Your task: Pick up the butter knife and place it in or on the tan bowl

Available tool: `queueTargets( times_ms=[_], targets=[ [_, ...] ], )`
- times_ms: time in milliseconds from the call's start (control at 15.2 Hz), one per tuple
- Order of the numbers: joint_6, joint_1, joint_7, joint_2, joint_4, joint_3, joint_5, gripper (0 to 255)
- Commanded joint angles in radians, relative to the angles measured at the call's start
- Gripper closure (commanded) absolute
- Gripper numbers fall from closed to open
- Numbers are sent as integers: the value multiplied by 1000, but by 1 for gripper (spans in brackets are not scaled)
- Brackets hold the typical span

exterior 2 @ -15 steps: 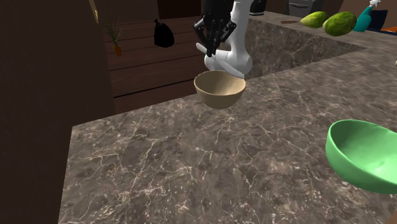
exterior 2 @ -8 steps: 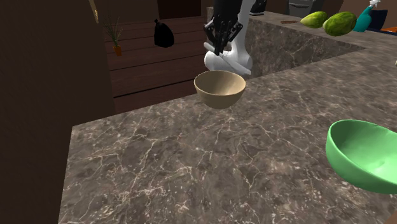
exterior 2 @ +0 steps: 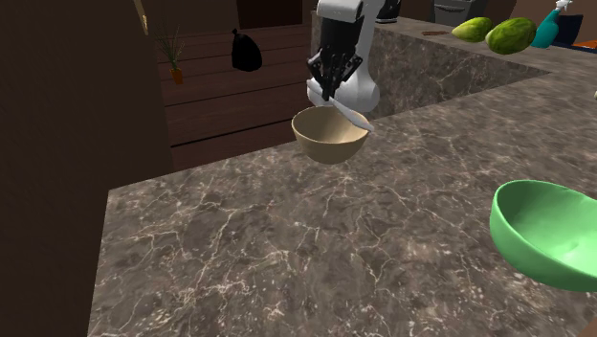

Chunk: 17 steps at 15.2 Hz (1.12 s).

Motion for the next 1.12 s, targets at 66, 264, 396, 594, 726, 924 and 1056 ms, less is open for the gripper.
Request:
queueTargets(
  times_ms=[66,264,396,594,726,924,1056],
  targets=[
    [41,2,2,-13,-53,1,2,255],
    [73,4,5,-21,-93,2,4,255],
    [73,4,5,-21,-93,2,4,255],
    [73,4,5,-21,-93,2,4,255],
    [72,4,5,-21,-93,2,4,255],
    [72,4,5,-21,-93,2,4,0],
    [72,4,5,-21,-93,2,4,0]
  ],
)
